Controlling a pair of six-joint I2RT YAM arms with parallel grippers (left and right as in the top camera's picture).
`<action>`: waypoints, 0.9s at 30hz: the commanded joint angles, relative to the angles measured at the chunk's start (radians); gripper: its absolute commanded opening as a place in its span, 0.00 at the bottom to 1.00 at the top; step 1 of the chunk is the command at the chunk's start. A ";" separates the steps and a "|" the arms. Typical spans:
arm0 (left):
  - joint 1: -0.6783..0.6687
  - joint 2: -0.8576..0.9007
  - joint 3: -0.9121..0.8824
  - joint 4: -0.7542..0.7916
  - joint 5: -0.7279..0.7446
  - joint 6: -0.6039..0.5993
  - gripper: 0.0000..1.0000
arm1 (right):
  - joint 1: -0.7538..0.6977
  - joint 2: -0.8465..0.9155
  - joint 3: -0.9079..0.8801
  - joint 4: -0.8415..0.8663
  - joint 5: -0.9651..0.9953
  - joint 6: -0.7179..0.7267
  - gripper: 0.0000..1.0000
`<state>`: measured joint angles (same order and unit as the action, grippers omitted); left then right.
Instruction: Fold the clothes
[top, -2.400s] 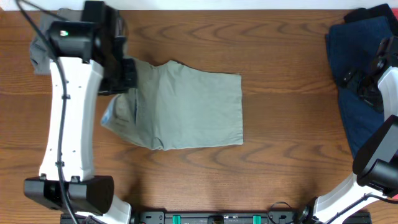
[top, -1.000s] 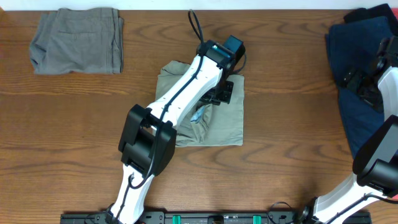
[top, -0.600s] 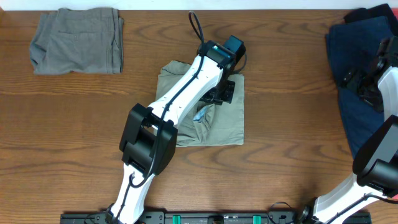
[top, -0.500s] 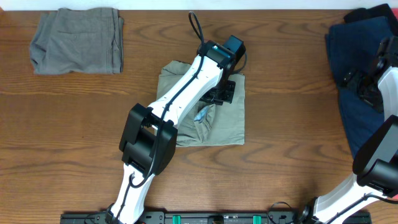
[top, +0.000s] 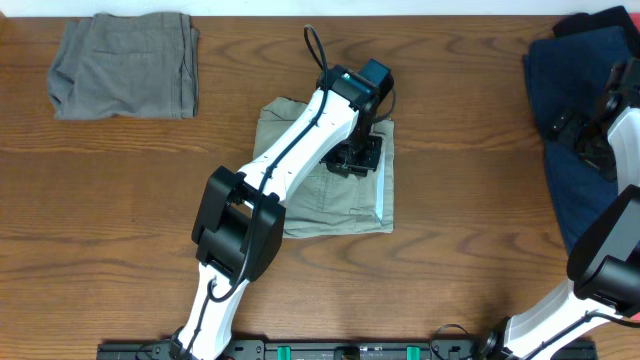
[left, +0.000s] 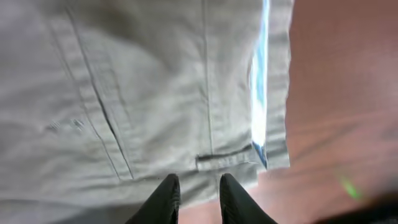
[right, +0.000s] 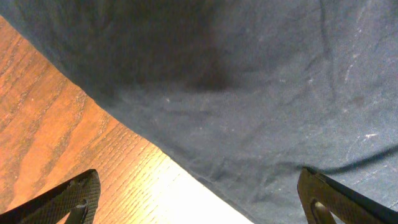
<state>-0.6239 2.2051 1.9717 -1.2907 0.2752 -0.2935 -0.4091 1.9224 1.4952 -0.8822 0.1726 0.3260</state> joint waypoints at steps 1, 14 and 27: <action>0.000 -0.018 0.017 -0.019 0.046 0.039 0.24 | -0.010 -0.002 0.010 -0.001 0.007 0.010 0.99; 0.001 -0.019 -0.061 0.043 0.024 0.003 0.13 | -0.010 -0.002 0.010 -0.001 0.007 0.010 0.99; -0.019 -0.019 -0.335 0.219 0.166 -0.024 0.06 | -0.010 -0.002 0.010 0.000 0.007 0.010 0.99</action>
<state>-0.6270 2.2002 1.6802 -1.1072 0.3592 -0.3103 -0.4091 1.9224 1.4952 -0.8822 0.1726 0.3260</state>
